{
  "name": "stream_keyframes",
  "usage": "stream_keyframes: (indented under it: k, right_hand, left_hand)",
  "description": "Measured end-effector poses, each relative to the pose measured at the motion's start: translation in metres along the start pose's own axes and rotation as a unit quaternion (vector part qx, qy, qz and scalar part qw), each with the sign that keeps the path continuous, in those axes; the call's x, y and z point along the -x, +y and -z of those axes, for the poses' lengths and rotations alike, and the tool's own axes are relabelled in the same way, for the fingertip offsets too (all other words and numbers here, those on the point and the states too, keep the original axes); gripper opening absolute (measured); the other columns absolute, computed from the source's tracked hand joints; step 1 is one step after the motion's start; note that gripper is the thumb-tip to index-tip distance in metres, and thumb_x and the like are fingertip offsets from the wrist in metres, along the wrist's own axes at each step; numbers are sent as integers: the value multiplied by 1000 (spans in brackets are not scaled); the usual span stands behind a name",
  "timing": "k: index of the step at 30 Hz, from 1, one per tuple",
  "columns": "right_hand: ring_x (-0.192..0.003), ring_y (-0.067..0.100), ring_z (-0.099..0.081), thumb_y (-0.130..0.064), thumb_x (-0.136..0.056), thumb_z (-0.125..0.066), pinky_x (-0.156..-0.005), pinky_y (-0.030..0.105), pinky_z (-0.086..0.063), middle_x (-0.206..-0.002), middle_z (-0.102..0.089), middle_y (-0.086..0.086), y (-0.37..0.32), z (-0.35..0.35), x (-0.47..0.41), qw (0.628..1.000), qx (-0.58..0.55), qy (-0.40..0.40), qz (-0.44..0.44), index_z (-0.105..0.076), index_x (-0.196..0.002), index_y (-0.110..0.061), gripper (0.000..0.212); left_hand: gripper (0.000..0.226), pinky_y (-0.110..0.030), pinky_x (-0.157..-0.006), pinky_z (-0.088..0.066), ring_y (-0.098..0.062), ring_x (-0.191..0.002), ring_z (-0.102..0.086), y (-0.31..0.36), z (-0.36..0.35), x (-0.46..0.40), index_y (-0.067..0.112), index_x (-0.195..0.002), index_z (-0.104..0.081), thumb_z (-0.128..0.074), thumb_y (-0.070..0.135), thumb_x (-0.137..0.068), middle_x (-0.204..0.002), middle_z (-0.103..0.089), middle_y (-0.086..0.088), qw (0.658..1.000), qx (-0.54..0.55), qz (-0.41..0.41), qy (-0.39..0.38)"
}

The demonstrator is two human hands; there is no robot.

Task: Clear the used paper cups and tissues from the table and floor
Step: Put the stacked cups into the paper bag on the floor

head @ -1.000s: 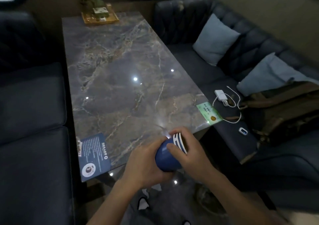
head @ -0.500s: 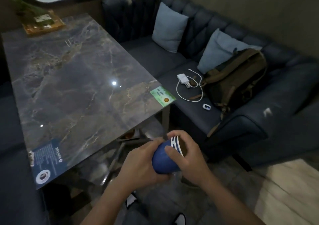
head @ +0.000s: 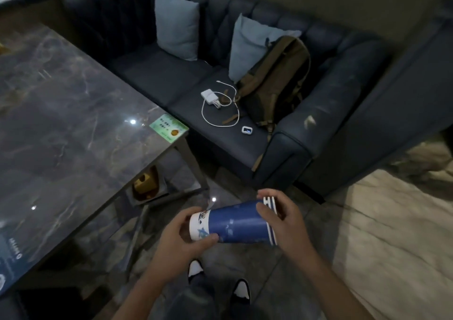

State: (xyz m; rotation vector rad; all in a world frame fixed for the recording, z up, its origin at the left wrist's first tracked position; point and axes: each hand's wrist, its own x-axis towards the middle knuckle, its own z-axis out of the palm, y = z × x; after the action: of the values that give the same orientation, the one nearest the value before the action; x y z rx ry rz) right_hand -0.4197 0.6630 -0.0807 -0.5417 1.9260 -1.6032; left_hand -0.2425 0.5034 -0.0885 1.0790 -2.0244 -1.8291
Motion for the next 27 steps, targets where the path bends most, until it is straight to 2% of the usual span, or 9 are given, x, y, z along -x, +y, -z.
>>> stream_keyframes:
  k: [2, 4, 7, 10, 13, 18, 21, 24, 27]
  right_hand:
    - [-92, -4, -63, -36, -79, -66, -73, 6, -46, -104, -68, -15, 14, 8, -2, 999, -9, 10, -36, -66, -101, -37, 22]
    - [-98, -11, -59, -34, -86, -64, -77, 6, -44, -114, -64, -19, 33, 10, -6, 996, -17, 20, -86, -62, -109, -42, 24]
    - [-107, -10, -53, -37, -93, -56, -84, 7, -35, -126, -53, -18, 61, 9, -12, 986, 4, 34, -164, -51, -128, -36, 35]
    - [-87, -20, -59, -32, -95, -54, -66, -3, -40, -105, -59, -25, 76, 7, -13, 976, 42, 41, -208, -56, -106, -40, 13]
    - [-81, 1, -66, -15, -93, -59, -62, 5, -45, -91, -65, -14, 95, 4, -9, 963, 88, 59, -248, -60, -88, -36, 22]
    - [-78, 5, -65, -15, -92, -62, -64, 15, -52, -87, -66, -7, 115, -2, -20, 948, 127, 45, -287, -60, -86, -29, 15]
    - [-71, 6, -66, -4, -89, -64, -62, 15, -52, -82, -68, -3, 132, 1, -38, 943, 143, 22, -298, -65, -87, -17, 14]
    - [-63, -7, -64, -6, -88, -64, -54, 6, -46, -78, -68, -6, 161, 6, -61, 931, 156, 12, -330, -63, -84, -21, 16]
    - [-57, -10, -60, -13, -88, -65, -48, 4, -41, -72, -66, -9, 202, 14, -89, 922, 186, -1, -340, -62, -79, -26, 16]
  left_hand:
    - [53, -34, -74, -61, -21, -95, -72, -13, -8, -7, 20, -111, -67, -86, 18, -62, -106, -74, 0, 997, 62, 50, -13]
    - [50, -30, -69, -60, -17, -91, -72, -26, -16, -16, 19, -109, -68, -84, 19, -62, -106, -74, -5, 989, 108, 97, -11]
    - [46, -27, -62, -58, -18, -84, -72, -48, -24, -33, 12, -112, -66, -80, 9, -69, -107, -72, -15, 974, 154, 167, -3]
    - [44, -28, -59, -60, -22, -84, -69, -70, -28, -50, 3, -118, -59, -72, -8, -77, -106, -68, -18, 962, 164, 217, -7]
    - [43, -25, -55, -59, -25, -80, -65, -91, -34, -66, -4, -118, -52, -67, -16, -80, -104, -66, -23, 957, 153, 247, -13]
    - [19, -24, -51, -58, -27, -70, -64, -125, -51, -96, -4, -91, -57, -73, -8, -80, -89, -66, -28, 950, 101, 295, -3]
    - [30, -43, -68, -61, -38, -82, -69, -143, -60, -113, -12, -96, -59, -78, 5, -80, -92, -67, -32, 952, 75, 297, 3]
    - [35, -54, -84, -56, -46, -90, -66, -167, -74, -134, -12, -99, -60, -81, 7, -77, -97, -67, -34, 939, 76, 334, 27]
    - [34, -34, -72, -59, -38, -93, -68, -191, -95, -155, -9, -101, -64, -81, 8, -77, -97, -70, -23, 929, 57, 362, 52]
